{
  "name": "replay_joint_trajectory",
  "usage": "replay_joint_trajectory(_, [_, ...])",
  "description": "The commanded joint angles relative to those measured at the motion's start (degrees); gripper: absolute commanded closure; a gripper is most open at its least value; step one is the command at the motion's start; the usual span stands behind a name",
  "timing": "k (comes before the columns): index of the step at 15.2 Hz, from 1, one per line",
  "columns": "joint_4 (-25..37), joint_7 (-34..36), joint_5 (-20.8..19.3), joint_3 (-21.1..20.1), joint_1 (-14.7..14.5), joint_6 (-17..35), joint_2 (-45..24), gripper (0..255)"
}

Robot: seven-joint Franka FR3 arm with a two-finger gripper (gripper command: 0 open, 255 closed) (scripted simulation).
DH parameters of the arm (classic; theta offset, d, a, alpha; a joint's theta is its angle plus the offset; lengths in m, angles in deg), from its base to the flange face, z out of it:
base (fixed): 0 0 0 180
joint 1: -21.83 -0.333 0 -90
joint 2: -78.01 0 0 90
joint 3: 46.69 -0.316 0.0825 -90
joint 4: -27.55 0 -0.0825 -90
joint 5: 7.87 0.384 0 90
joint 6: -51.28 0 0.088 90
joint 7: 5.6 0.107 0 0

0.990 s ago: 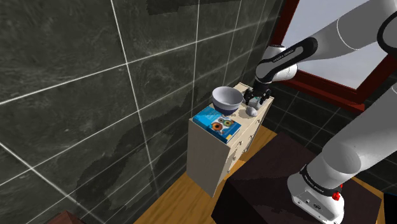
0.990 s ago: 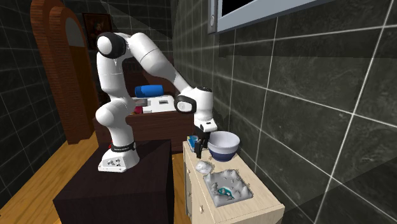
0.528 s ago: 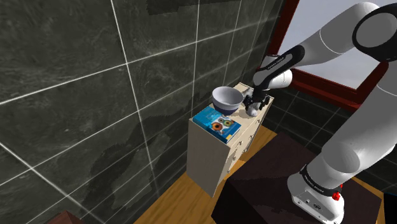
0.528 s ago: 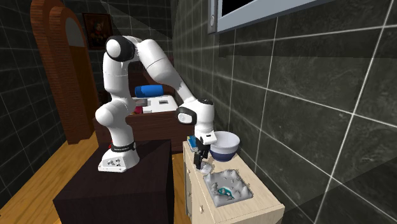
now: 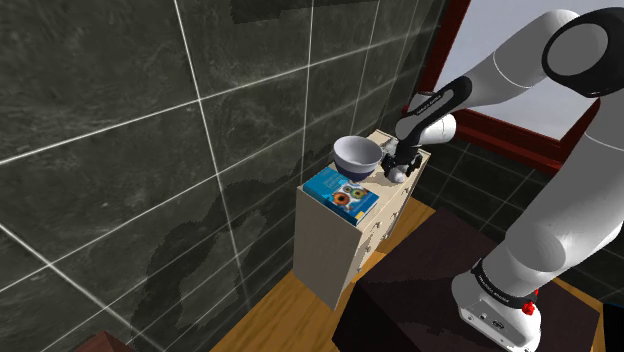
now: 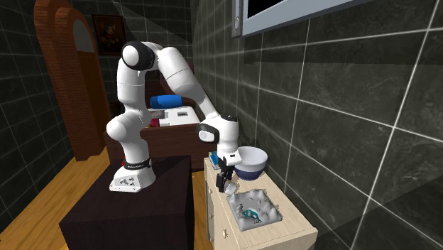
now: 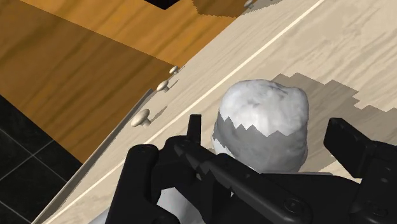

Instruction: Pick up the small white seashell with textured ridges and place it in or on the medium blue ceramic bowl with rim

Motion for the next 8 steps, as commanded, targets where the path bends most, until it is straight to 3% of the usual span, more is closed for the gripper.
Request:
replay_joint_trajectory(1, [0.00, -0.01, 0.01, 0.00, 0.00, 0.03, -0.03, 0])
replay_joint_trajectory(2, [0.00, -0.01, 0.01, 0.00, 0.00, 0.03, -0.03, 0])
replay_joint_trajectory(3, [0.00, -0.01, 0.01, 0.00, 0.00, 0.03, -0.02, 255])
replay_joint_trajectory(8, [0.00, -0.01, 0.00, 0.00, 0.00, 0.02, -0.01, 255])
